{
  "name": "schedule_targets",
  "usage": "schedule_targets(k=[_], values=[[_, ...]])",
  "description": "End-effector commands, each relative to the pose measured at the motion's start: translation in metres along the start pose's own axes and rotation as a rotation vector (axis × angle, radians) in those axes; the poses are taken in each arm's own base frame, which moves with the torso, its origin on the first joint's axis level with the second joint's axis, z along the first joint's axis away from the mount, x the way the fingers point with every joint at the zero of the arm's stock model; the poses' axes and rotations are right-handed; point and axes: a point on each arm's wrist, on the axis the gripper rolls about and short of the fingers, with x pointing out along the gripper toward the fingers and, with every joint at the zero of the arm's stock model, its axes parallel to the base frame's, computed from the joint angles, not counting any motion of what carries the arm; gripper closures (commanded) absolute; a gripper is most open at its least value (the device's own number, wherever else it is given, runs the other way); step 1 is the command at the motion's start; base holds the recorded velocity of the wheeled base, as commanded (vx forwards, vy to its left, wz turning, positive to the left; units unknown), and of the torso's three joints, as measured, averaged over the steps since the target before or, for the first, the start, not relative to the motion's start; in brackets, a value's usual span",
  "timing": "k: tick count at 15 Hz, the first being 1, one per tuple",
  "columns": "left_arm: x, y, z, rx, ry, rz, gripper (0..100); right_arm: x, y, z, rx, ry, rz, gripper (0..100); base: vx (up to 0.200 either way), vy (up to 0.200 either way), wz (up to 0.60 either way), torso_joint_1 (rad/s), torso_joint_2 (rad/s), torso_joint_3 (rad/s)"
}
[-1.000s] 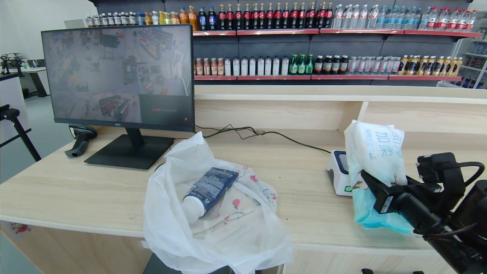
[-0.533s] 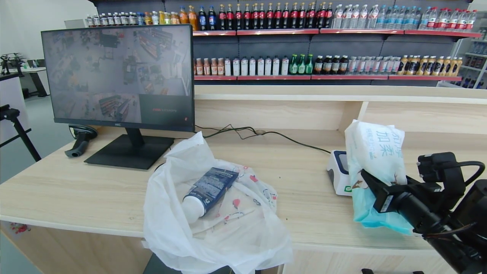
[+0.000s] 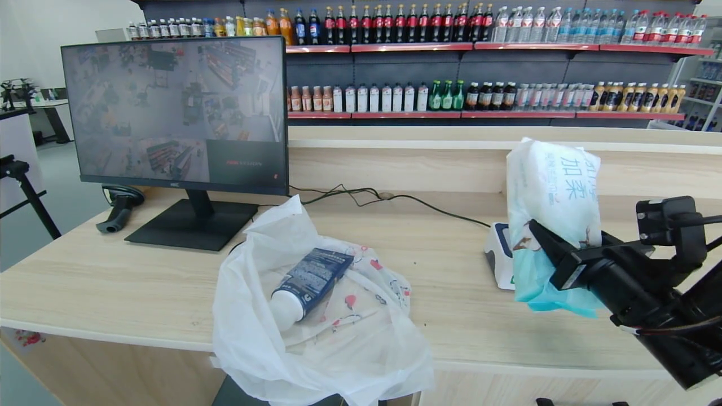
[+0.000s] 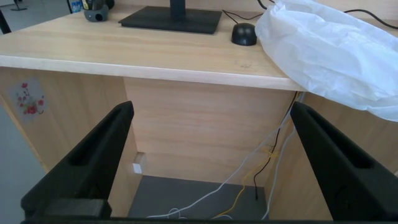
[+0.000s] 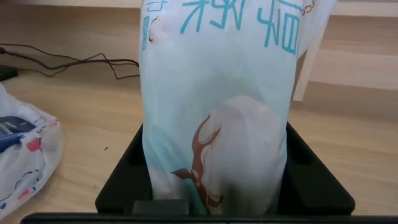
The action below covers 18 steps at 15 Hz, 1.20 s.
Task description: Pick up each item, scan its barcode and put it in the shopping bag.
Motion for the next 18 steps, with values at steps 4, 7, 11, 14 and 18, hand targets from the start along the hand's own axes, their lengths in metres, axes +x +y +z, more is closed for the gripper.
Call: schedule_targets(k=[4,7,11,14,18], values=[[0.0,0.0,0.0,-0.002,-0.001,0.0,0,0.004,0.009,0.027,0.009,-0.128,0.116,100,0.0,0.0,0.0,0.0,0.0,0.0],[0.0,0.0,0.0,-0.003,-0.001,0.0,0,0.005,0.009,0.03,0.008,-0.143,0.113,100,0.0,0.0,0.0,0.0,0.0,0.0],[0.0,0.0,0.0,0.0,-0.001,0.0,0,0.0,0.008,0.03,0.009,-0.14,0.115,100,-0.1,0.0,0.0,0.004,0.0,0.001],[0.0,0.0,0.0,-0.002,0.001,0.002,0,-0.006,0.007,0.03,0.013,-0.135,0.114,100,-0.2,0.0,0.0,0.004,0.0,-0.001],[0.0,0.0,0.0,0.003,0.001,0.0,0,-0.015,0.005,0.03,0.013,-0.13,0.113,100,-0.05,0.0,0.0,-0.003,0.0,0.001]])
